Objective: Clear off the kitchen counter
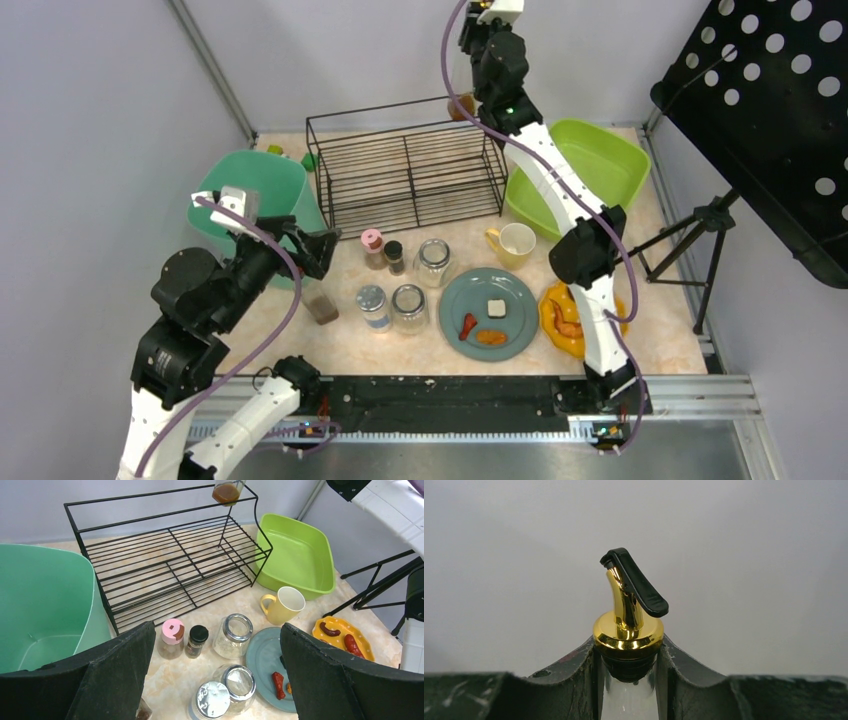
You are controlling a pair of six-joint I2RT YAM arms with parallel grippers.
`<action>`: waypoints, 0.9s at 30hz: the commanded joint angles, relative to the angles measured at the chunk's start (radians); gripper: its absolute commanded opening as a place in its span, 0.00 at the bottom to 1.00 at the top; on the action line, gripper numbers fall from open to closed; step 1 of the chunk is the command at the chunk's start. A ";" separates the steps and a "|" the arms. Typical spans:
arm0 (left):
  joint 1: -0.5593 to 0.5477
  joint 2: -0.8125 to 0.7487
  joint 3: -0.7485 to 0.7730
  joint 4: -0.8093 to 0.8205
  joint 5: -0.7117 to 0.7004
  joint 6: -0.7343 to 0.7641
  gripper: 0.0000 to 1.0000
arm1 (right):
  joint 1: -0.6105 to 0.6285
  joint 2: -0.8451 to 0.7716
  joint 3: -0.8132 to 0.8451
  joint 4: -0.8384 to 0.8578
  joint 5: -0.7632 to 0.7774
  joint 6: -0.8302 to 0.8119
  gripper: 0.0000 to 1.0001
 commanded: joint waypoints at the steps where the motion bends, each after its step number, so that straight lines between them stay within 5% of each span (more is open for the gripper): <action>1: 0.000 -0.007 0.014 0.026 0.005 0.014 0.99 | -0.013 -0.001 0.077 0.086 0.010 -0.004 0.00; 27: 0.000 -0.009 0.002 0.006 0.010 0.001 0.99 | -0.013 -0.033 -0.258 0.205 0.081 -0.045 0.00</action>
